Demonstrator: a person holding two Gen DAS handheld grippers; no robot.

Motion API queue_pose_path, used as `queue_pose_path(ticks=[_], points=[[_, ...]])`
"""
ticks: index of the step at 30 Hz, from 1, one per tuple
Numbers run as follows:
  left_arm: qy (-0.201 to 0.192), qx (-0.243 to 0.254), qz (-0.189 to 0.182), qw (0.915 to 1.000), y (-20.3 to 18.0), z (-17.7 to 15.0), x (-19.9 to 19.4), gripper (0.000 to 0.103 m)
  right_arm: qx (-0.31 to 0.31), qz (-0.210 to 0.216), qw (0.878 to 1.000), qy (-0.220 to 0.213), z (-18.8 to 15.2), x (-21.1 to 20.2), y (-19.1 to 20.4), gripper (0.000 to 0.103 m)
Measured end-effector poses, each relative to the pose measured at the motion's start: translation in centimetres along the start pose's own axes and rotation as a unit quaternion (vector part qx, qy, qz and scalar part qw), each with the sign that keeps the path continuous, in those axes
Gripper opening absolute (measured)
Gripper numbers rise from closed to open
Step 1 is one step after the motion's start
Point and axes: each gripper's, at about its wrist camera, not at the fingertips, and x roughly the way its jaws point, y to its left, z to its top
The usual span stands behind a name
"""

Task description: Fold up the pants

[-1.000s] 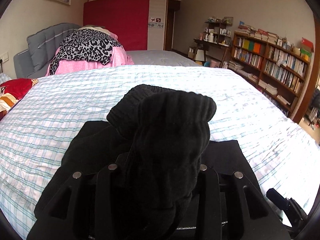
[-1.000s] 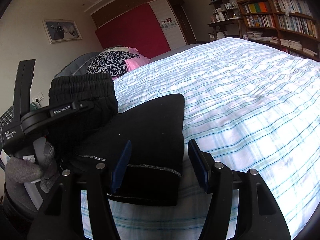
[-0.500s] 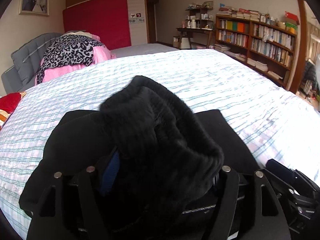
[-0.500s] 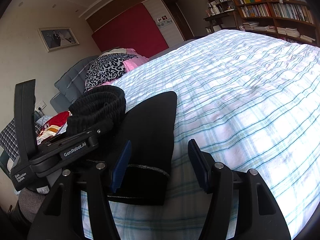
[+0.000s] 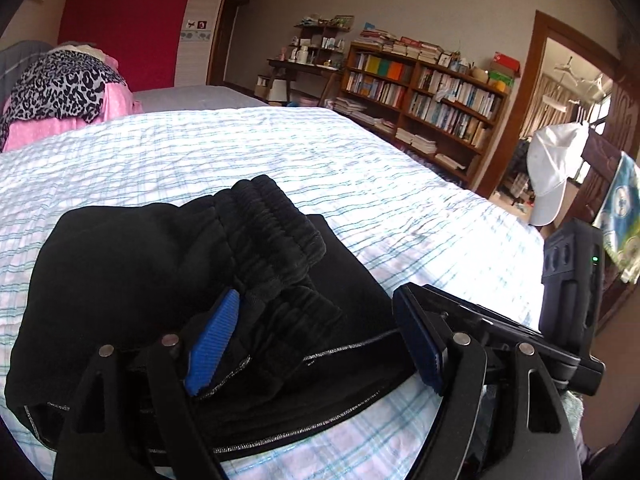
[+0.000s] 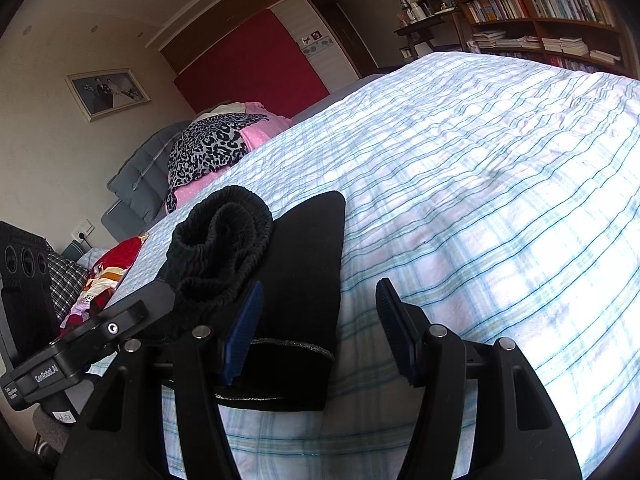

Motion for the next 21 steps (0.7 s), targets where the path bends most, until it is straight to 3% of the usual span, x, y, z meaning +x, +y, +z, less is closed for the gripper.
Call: queue_pose_path(ticks=[4, 13, 18, 21], points=[[-0.017, -0.019, -0.01, 0.9996, 1.3, -0.3, -2.2, 0.078, 0.023, 0.04, 0.999, 0.016, 0.7, 0.2, 0.4, 0.064], [-0.06, -0.056, 0.041, 0.9957, 6.5, -0.7, -6.4, 0.08, 0.116, 0.142, 0.98, 0.073, 2.6, 2.8, 1.7, 0.08], [-0.081, -0.073, 0.074, 0.9913, 9.0, -1.3, -8.2, 0.08, 0.129, 0.152, 0.974, 0.106, 2.7, 4.6, 3.4, 0.084], [-0.085, -0.087, 0.09, 0.9884, 11.0, -2.0, -9.3, 0.08, 0.127, 0.134, 0.976, 0.114, 2.9, 5.6, 4.2, 0.09]])
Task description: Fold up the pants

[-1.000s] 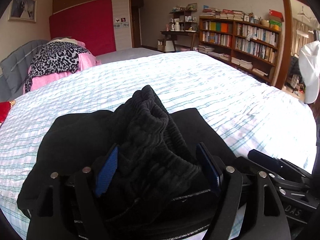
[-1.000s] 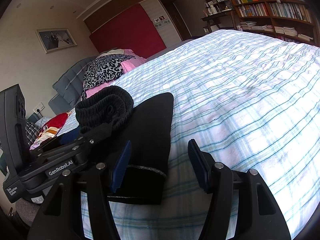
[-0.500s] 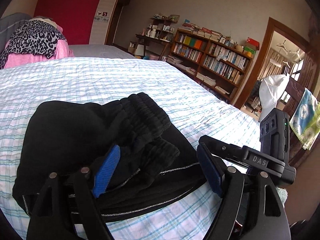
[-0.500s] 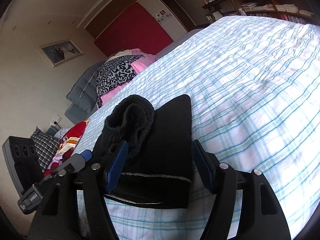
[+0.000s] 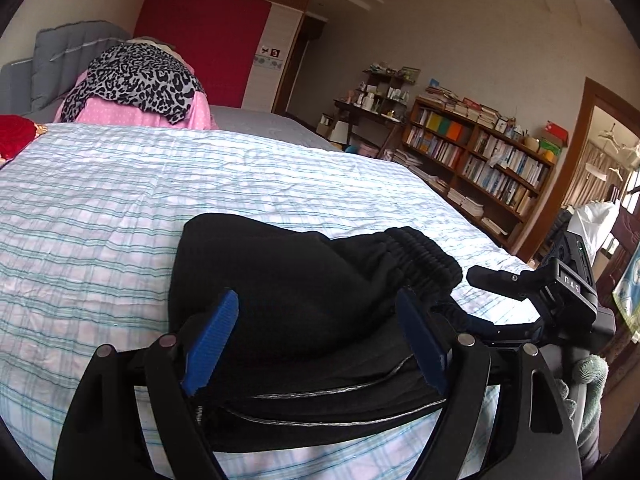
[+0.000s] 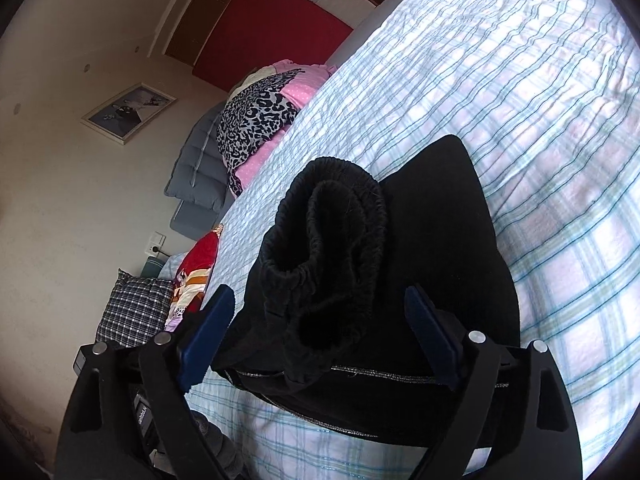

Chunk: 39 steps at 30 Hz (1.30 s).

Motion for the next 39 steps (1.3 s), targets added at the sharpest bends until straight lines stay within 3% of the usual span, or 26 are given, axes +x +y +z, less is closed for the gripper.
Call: queue_pose_path(ticks=[6, 12, 19, 22, 32, 39], points=[[0.01, -0.022, 0.027, 0.9994, 3.3, -1.0, -0.4, 0.081, -0.01, -0.038, 0.999, 0.006, 0.5, 2.1, 1.6, 0.091], [0.024, -0.036, 0.014, 0.999, 4.3, -1.6, 0.2, 0.081, -0.031, -0.07, 0.997, 0.017, 0.1, 4.1, 2.7, 0.089], [0.029, -0.028, 0.002, 0.9992, 3.9, -1.6, 0.5, 0.081, -0.031, -0.105, 0.994, 0.019, 0.2, 5.1, 2.1, 0.042], [0.03, -0.026, 0.001, 0.9992, 3.8, -1.4, 0.6, 0.081, -0.063, -0.097, 0.993, 0.008, 0.2, 4.6, 3.1, 0.034], [0.011, 0.004, -0.012, 0.9999, 1.5, 0.0, 0.4, 0.081, -0.155, -0.083, 0.982, -0.07, 0.6, -0.8, 5.7, 0.031], [0.038, 0.065, -0.024, 0.9969, -1.4, -0.7, 2.5, 0.081, -0.1, -0.087, 0.99, -0.054, -0.6, -2.7, -0.3, 0.031]])
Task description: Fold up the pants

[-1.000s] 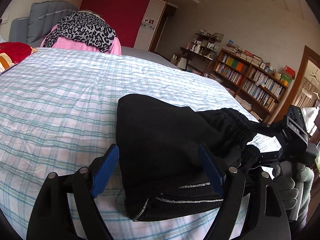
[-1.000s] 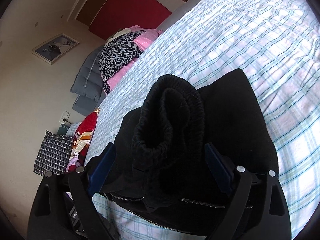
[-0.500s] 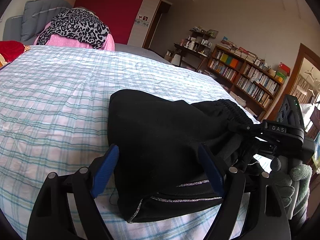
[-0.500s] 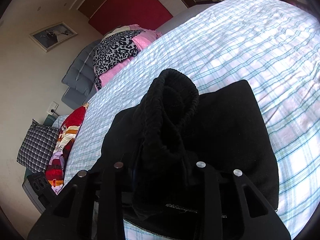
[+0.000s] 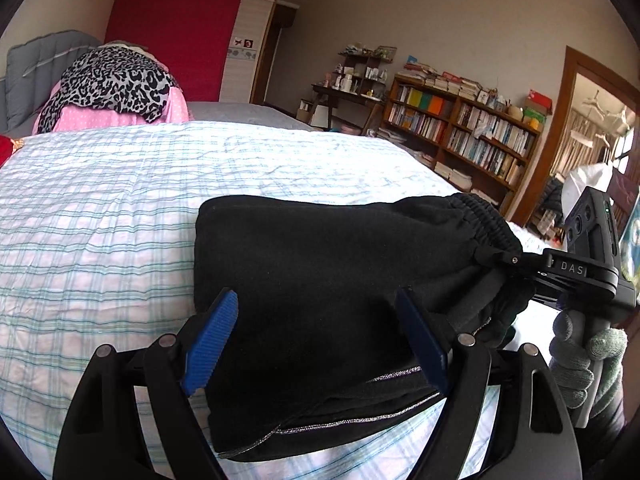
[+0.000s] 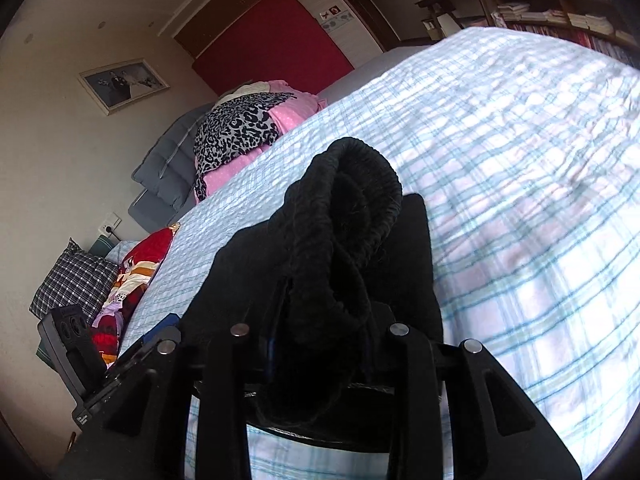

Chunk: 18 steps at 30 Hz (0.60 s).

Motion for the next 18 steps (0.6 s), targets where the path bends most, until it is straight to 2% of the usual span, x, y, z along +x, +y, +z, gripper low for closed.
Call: queue_pose_path(ticks=[3, 9, 13, 16, 18], points=[[0.008, 0.027, 0.006, 0.9996, -0.8, -0.4, 0.7, 0.082, 0.029, 0.01, 1.0, 0.003, -1.3, 0.4, -2.0, 0.031], [0.018, 0.041, 0.004, 0.999, -1.0, -0.9, 1.0, 0.085, 0.024, 0.012, 1.0, -0.004, -1.8, -0.3, -2.1, 0.031], [0.024, 0.054, 0.01, 0.9982, -1.3, -1.4, 1.5, 0.088, 0.044, 0.022, 0.999, 0.0, -2.1, 0.0, -3.3, 0.031], [0.028, 0.071, 0.02, 0.9968, -1.9, -1.8, 2.0, 0.089, 0.07, 0.036, 0.997, 0.005, -2.1, 0.1, -4.4, 0.034], [0.029, 0.073, 0.022, 0.9966, -2.0, -1.8, 2.1, 0.09, 0.057, 0.024, 0.998, 0.0, -2.0, -0.4, -4.1, 0.039]])
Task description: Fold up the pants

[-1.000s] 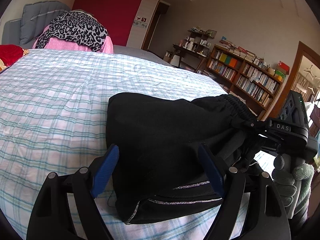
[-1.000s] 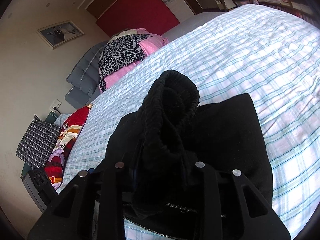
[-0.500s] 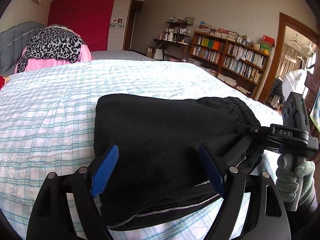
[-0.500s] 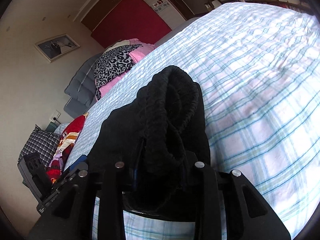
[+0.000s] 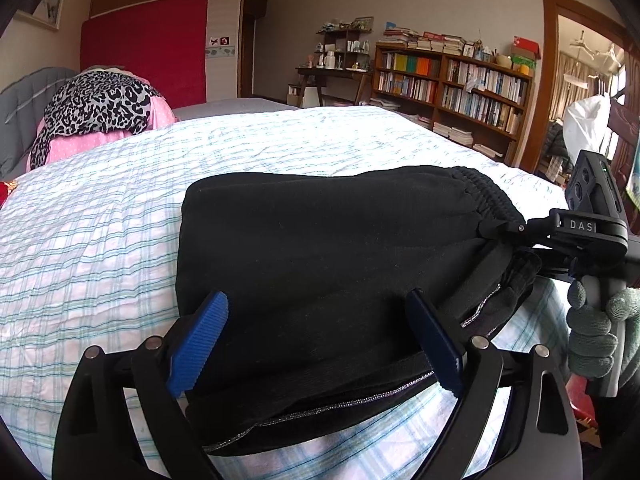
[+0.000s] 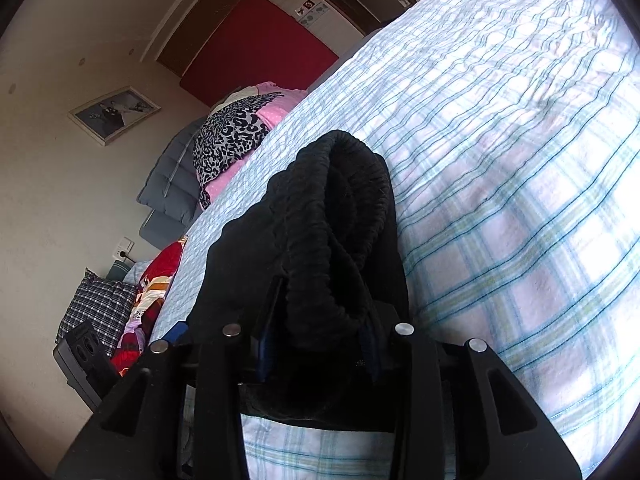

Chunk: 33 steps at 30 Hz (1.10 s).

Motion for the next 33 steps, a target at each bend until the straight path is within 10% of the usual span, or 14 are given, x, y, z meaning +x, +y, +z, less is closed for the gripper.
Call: queue_pose_path(ticks=[4, 11, 21, 28, 33], points=[[0.002, -0.005, 0.0, 1.0, 0.3, 0.0, 0.2, 0.09, -0.064, -0.082, 0.993, -0.053, -0.1, -2.3, 2.1, 0.056], [0.0, 0.003, 0.002, 1.0, 0.1, -0.2, 0.2, 0.09, -0.189, -0.128, 0.963, -0.139, -0.3, -5.0, 7.7, 0.056], [0.002, 0.002, -0.016, 0.9999, -0.2, -0.9, -0.5, 0.09, -0.285, -0.186, 0.94, -0.036, -3.7, 1.7, 9.5, 0.056], [0.005, 0.018, -0.018, 0.9997, -0.8, -1.3, -0.6, 0.09, -0.318, -0.199, 0.926, -0.048, -6.6, 2.1, 8.0, 0.056], [0.023, 0.03, -0.007, 0.9993, -1.3, -1.7, -0.1, 0.09, -0.297, -0.173, 0.938, -0.049, -6.1, 2.1, 6.6, 0.057]])
